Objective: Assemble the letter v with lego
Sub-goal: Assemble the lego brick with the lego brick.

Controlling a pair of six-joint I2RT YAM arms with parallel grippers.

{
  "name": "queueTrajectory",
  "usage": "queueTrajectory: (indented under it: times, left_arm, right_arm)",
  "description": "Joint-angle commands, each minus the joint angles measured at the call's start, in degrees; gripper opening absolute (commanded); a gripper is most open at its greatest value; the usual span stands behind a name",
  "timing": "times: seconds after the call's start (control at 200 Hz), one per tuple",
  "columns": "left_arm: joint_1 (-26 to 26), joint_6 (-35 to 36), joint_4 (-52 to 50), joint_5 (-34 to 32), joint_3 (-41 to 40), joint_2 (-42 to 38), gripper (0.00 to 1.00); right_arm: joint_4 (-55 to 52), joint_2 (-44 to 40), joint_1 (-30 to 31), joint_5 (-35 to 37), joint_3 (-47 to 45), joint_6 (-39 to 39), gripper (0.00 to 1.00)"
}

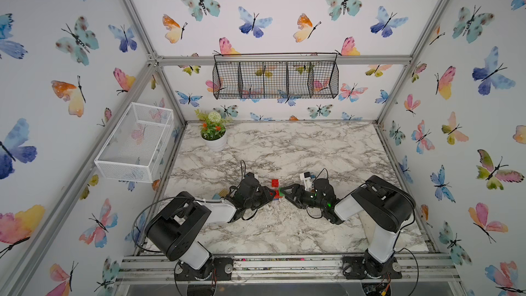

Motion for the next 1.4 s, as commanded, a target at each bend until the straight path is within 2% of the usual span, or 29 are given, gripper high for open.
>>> queueTrajectory:
  times: [0.0, 0.18, 0.901, 0.961, 1.071, 1.106, 1.161, 1.246, 1.396]
  left_arm:
    - [-0.6, 0.8, -15.0, -1.2, -3.0, 4.3, 0.45]
    - [-0.6, 0.6, -14.7, -1.3, -3.1, 4.2, 0.45]
    - [-0.6, 0.5, -14.3, -1.4, -3.4, 4.8, 0.44]
    - [-0.6, 0.4, -14.2, -1.2, -3.3, 4.9, 0.44]
    - [-0.6, 0.6, -14.2, -1.2, -3.3, 5.0, 0.44]
    - [-0.6, 0.6, -14.3, -1.2, -3.3, 4.9, 0.44]
    - [-0.6, 0.6, -14.2, -1.1, -3.3, 4.8, 0.44]
    - [-0.6, 0.6, -14.6, -1.1, -3.3, 4.3, 0.45]
    - [-0.6, 1.1, -17.0, -2.1, -2.7, 2.0, 0.52]
  right_arm:
    - [3.5, 2.2, 1.0, 1.3, 1.2, 1.4, 0.66]
    - [9.1, 4.7, 1.3, 2.0, 0.7, 3.3, 0.60]
    - [8.7, 6.9, 1.9, 3.4, 0.2, 2.2, 0.37]
    - [8.0, 6.7, 2.0, 3.6, 0.4, 1.6, 0.29]
    - [5.2, 5.7, 2.0, 4.2, 0.5, 0.6, 0.28]
    - [4.5, 5.4, 2.1, 4.4, 0.6, 0.1, 0.22]
    - [2.5, 4.9, 2.1, 4.7, 0.8, -0.6, 0.18]
    - [1.2, 4.3, 2.1, 4.7, 0.9, -1.3, 0.22]
    - [-6.6, -0.2, 2.1, 6.0, 2.5, -4.7, 0.47]
